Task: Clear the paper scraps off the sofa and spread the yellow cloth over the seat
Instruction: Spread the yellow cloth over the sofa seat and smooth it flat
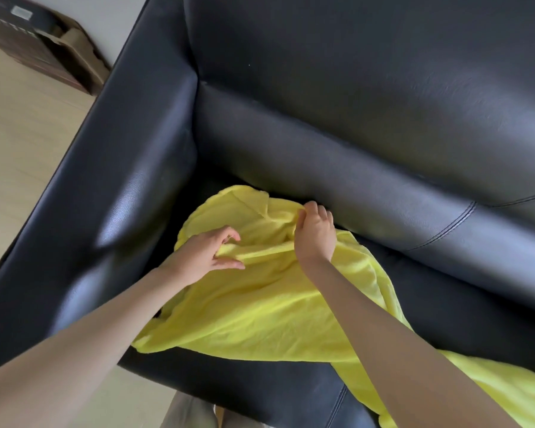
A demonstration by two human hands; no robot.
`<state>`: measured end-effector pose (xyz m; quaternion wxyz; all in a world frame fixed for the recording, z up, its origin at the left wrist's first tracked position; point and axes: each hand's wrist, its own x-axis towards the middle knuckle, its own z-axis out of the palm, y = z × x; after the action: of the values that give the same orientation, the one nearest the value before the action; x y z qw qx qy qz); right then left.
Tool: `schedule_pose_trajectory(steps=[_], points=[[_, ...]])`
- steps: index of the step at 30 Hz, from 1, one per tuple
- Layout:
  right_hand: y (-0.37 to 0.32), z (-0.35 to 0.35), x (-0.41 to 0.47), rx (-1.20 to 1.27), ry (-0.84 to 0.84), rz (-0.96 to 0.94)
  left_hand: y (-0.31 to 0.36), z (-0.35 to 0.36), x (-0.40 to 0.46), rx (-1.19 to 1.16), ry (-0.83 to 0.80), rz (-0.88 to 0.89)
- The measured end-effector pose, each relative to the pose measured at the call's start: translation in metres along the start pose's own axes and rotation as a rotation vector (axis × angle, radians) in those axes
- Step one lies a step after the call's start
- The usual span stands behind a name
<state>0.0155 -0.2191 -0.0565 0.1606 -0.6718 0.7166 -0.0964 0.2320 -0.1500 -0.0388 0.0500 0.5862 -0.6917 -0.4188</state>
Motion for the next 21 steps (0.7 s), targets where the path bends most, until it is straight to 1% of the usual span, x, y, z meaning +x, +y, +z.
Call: schedule_pose_trajectory(steps=[1, 3, 4, 5, 6, 7, 8, 9, 10, 12, 13, 14, 16, 18, 19, 21], points=[[0.001, 0.001, -0.001, -0.100, 0.031, -0.116, -0.004, 0.000, 0.001, 0.043, -0.056, -0.007], [0.001, 0.005, -0.010, -0.297, 0.010, -0.463, -0.007, -0.001, 0.004, 0.125, -0.116, 0.001], [0.000, 0.009, -0.015, -0.339, -0.047, -0.586, -0.005, 0.000, 0.006, 0.147, -0.107, 0.013], [-0.002, 0.013, -0.018, -0.354, -0.097, -0.647, -0.003, 0.000, 0.009, 0.151, -0.072, 0.027], [-0.004, 0.015, -0.019, -0.351, -0.123, -0.647, -0.002, 0.002, 0.011, 0.131, -0.022, 0.033], [-0.008, 0.018, -0.017, -0.316, -0.128, -0.609, -0.002, 0.002, 0.013, 0.091, 0.027, 0.023], [-0.013, 0.019, -0.014, -0.229, -0.167, -0.535, -0.001, 0.003, 0.017, 0.036, 0.067, 0.000], [-0.022, 0.019, -0.010, -0.107, -0.254, -0.410, 0.000, 0.003, 0.020, -0.015, 0.099, -0.027], [-0.030, 0.021, -0.004, 0.028, -0.349, -0.237, 0.000, 0.002, 0.024, -0.058, 0.124, -0.054], [-0.047, 0.027, 0.012, 0.211, -0.477, 0.090, 0.001, 0.001, 0.030, -0.113, 0.183, -0.099], [-0.054, 0.033, 0.021, 0.277, -0.514, 0.200, 0.001, 0.001, 0.032, -0.132, 0.215, -0.119], [-0.059, 0.037, 0.028, 0.314, -0.536, 0.261, 0.001, 0.001, 0.033, -0.153, 0.249, -0.138], [-0.064, 0.041, 0.033, 0.342, -0.570, 0.311, -0.002, 0.001, 0.035, -0.194, 0.303, -0.181], [-0.067, 0.036, 0.031, 0.419, -0.584, 0.283, -0.005, -0.001, 0.037, -0.211, 0.349, -0.211], [-0.067, 0.031, 0.027, 0.454, -0.568, 0.207, -0.006, -0.003, 0.038, -0.192, 0.367, -0.215], [-0.067, 0.021, 0.019, 0.424, -0.530, -0.024, -0.007, -0.007, 0.038, -0.063, 0.424, -0.193]])
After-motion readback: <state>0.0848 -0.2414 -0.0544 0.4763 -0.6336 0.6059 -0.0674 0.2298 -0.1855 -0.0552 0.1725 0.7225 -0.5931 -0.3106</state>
